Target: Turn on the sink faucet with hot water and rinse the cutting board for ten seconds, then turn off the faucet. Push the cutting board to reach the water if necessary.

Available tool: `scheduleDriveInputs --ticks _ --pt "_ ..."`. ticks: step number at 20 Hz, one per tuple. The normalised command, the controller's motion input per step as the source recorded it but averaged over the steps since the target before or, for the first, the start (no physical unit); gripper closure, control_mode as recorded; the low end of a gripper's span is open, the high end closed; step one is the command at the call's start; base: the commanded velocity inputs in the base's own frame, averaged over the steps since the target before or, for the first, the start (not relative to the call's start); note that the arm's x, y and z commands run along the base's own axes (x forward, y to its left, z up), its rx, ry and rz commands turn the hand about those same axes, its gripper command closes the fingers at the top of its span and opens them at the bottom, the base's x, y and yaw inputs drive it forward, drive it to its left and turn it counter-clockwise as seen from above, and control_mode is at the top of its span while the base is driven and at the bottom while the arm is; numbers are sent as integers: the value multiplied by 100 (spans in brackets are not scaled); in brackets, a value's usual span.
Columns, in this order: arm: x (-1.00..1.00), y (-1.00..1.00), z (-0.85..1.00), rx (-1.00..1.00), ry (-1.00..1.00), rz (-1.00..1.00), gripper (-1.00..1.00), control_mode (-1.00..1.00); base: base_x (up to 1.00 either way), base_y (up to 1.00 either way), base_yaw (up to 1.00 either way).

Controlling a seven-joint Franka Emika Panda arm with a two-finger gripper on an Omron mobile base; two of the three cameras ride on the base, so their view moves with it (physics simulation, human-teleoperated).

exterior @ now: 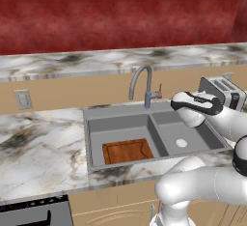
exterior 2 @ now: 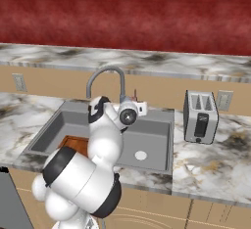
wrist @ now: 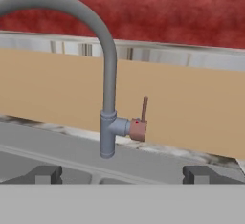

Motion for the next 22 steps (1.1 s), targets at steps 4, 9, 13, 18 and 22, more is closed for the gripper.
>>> scheduleDriveInputs --ticks 4,9,13,18,22 --pt "2 0 -2 0 0 0 -100 -100 0 0 0" --pt "8 0 -4 0 0 0 -100 -100 0 0 0" --pt "3 0 -6 0 0 0 -100 -100 0 0 0" --pt "0 0 -7 0 0 0 -100 -100 0 0 0" --pt "8 0 -3 0 0 0 -100 -100 0 0 0"
